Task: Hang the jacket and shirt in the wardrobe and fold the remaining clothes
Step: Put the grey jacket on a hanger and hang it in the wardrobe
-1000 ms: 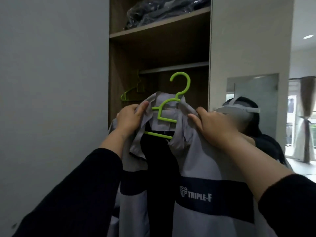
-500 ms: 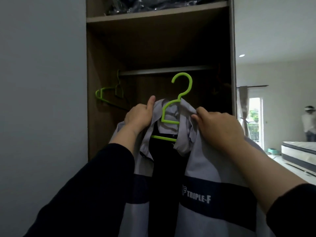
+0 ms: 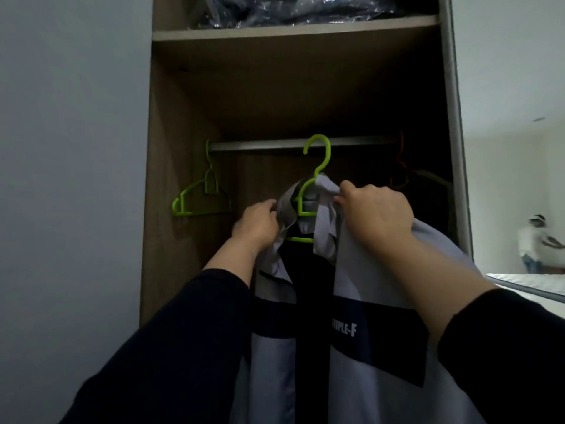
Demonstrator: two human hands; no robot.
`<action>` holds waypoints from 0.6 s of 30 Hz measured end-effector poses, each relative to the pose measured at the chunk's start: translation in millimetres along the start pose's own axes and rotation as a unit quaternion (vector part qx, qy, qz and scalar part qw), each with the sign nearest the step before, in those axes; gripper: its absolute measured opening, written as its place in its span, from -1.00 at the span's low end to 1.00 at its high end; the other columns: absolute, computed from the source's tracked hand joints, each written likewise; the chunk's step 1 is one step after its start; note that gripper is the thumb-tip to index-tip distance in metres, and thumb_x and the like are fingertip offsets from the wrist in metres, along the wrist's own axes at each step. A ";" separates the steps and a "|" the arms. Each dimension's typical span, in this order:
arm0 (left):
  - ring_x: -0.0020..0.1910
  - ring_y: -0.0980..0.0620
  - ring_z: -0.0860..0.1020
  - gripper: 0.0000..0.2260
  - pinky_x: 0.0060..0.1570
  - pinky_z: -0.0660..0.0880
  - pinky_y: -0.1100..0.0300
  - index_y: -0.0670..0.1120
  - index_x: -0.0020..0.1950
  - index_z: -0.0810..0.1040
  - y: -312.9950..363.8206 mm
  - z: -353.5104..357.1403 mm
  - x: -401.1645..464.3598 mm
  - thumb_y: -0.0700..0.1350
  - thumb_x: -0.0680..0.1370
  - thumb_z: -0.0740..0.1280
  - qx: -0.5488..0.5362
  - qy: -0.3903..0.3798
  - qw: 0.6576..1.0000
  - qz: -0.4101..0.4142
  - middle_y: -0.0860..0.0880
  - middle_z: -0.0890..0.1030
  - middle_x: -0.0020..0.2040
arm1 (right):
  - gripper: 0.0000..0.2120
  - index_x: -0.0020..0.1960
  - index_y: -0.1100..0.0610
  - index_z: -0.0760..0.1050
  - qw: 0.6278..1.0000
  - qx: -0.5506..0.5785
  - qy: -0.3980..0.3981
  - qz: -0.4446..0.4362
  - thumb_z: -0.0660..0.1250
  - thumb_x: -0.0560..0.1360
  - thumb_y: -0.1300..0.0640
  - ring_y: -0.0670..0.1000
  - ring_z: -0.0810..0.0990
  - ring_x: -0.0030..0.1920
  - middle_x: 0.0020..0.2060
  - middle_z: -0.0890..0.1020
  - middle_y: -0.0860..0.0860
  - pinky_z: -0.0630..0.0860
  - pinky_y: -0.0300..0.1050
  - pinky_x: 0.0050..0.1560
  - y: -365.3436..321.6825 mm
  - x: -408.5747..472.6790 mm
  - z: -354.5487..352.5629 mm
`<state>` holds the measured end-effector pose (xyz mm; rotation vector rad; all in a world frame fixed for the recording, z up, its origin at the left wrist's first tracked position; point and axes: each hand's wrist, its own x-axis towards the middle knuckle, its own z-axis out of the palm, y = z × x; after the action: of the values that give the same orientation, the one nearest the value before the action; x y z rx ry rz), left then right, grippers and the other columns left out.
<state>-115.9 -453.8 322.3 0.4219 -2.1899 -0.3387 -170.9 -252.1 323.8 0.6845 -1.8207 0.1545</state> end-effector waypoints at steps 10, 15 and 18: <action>0.49 -0.22 0.14 -0.63 0.43 0.06 -0.23 -0.02 0.37 0.42 -24.2 -63.7 45.9 -0.04 0.55 0.22 0.499 0.063 0.862 -0.062 -0.15 0.32 0.45 | -0.79 0.19 0.15 0.45 0.997 0.004 0.015 0.069 0.16 0.62 0.12 0.24 0.63 -0.07 -0.05 0.62 0.16 0.39 -0.07 -0.29 3.0 82.8 44.0; 0.41 -0.26 0.21 -0.65 0.30 0.26 -0.12 -0.05 0.34 0.45 -37.6 -75.1 52.7 -0.03 0.56 0.21 0.553 0.056 0.824 -0.111 -0.15 0.38 0.39 | -0.75 0.24 0.16 0.47 0.995 0.026 -0.018 0.096 0.13 0.62 0.15 0.21 0.59 0.06 0.10 0.58 0.17 0.36 -0.06 -0.21 -7.1 122.4 52.4; 0.25 -0.20 0.34 -0.70 0.08 0.36 0.02 -0.07 0.27 0.50 -42.9 -75.5 53.6 -0.06 0.56 0.22 0.561 0.062 0.817 -0.119 -0.13 0.44 0.27 | -0.73 0.26 0.17 0.45 0.993 0.029 -0.049 0.107 0.12 0.62 0.20 0.19 0.55 0.16 0.18 0.54 0.16 0.39 -0.03 -0.14 -17.3 144.7 56.6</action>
<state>-78.9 -521.7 388.7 1.3086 -1.9858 0.9074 -238.0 -344.9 430.3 0.5444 -1.9881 0.3216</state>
